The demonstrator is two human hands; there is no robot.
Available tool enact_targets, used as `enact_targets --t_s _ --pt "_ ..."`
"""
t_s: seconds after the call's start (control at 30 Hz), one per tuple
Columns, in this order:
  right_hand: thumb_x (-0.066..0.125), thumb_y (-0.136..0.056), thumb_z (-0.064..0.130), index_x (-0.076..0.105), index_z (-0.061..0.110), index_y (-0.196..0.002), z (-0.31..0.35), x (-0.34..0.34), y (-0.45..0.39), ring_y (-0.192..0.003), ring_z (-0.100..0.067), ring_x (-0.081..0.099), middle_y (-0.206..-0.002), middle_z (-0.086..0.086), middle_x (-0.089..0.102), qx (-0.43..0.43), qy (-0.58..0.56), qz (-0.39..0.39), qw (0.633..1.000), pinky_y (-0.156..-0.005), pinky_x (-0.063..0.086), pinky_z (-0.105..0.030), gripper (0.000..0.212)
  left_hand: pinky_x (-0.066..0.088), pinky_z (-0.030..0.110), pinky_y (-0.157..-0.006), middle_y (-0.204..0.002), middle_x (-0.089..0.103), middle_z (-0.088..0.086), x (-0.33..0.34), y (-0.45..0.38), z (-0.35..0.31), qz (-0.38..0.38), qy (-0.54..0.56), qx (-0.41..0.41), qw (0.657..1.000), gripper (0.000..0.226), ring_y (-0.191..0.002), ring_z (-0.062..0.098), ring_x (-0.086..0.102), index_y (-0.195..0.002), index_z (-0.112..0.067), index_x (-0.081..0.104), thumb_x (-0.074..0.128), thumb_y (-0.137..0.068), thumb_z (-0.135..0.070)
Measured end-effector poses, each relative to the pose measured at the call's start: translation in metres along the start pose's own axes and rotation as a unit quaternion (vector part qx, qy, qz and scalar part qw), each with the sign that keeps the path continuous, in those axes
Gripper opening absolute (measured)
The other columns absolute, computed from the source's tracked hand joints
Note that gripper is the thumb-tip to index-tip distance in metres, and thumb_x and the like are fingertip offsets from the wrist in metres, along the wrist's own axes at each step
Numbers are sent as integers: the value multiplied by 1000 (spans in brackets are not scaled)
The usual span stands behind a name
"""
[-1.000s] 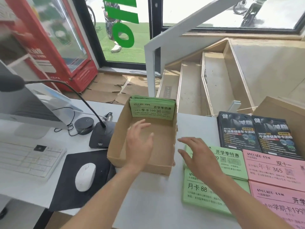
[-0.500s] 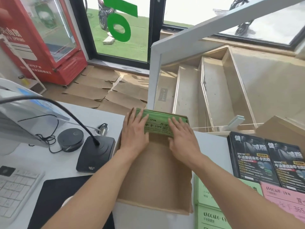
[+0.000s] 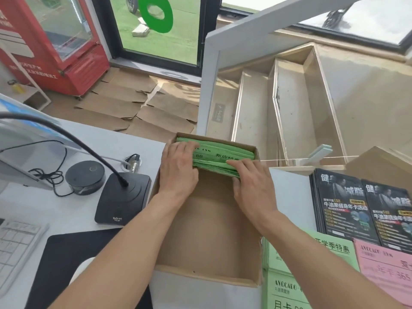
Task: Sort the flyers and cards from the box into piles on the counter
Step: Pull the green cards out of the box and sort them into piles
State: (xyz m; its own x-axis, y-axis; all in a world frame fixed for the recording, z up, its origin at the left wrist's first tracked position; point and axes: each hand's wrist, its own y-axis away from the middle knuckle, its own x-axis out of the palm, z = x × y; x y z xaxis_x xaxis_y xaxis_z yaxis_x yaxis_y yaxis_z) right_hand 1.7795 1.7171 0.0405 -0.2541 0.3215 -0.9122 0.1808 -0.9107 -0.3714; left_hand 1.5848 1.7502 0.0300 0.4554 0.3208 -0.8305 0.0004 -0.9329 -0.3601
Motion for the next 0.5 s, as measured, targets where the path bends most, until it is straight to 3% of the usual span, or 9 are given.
enact_targets --t_s 0.23,0.5 --pt "69 -80 5 70 25 -109 0 2 1 -94 -26 55 -97 6 69 11 12 9 1000 -90 39 -36 35 25 44 -120 -101 65 -2 -1 0 1 11 12 -3 1000 31 -114 22 53 -97 -23 70 79 -72 -7" --pt "69 -82 5 71 24 -105 0 3 0 -89 -27 56 -95 4 72 14 9 17 1000 -86 42 -39 29 18 42 -123 -106 71 -1 0 -1 1 25 -5 0 1000 25 -126 23 51 -99 -24 74 78 -78 -12"
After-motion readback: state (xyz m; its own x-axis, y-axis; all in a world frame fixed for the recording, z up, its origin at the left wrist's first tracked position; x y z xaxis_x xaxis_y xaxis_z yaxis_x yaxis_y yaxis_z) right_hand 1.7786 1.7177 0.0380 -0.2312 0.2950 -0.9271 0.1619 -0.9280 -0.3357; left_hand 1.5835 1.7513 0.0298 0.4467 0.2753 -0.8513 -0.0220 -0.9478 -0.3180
